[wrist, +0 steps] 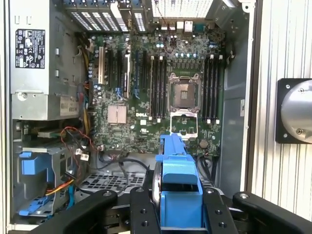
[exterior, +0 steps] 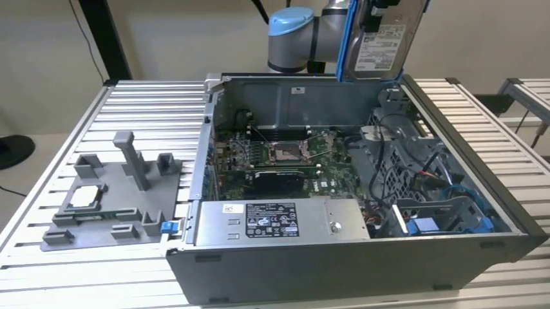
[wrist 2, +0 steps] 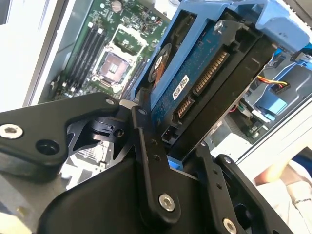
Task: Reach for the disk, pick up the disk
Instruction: 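Pick up the disk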
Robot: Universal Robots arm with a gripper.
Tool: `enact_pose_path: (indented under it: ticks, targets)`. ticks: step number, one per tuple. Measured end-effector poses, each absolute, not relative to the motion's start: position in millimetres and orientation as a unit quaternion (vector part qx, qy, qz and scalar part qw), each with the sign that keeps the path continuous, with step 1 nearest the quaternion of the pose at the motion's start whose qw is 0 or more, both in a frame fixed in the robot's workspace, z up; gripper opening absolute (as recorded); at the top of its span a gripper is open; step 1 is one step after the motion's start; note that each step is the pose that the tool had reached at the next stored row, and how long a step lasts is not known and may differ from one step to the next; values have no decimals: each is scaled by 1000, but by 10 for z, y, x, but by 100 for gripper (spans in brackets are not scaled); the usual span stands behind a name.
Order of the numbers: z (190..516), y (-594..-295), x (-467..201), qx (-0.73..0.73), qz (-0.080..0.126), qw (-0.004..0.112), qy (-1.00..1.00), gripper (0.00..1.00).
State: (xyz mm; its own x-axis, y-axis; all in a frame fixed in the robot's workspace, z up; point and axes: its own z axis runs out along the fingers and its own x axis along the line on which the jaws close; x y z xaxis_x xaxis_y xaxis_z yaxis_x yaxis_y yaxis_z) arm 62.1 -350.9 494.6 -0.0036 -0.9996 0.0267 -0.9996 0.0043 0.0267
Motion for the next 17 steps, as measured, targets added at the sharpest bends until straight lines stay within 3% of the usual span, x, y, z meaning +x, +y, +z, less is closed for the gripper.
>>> enact_pose_path:
  ticks: [17]
  targets:
    - [4945, -3822, 624, 691, -2, 21, -723, 0]
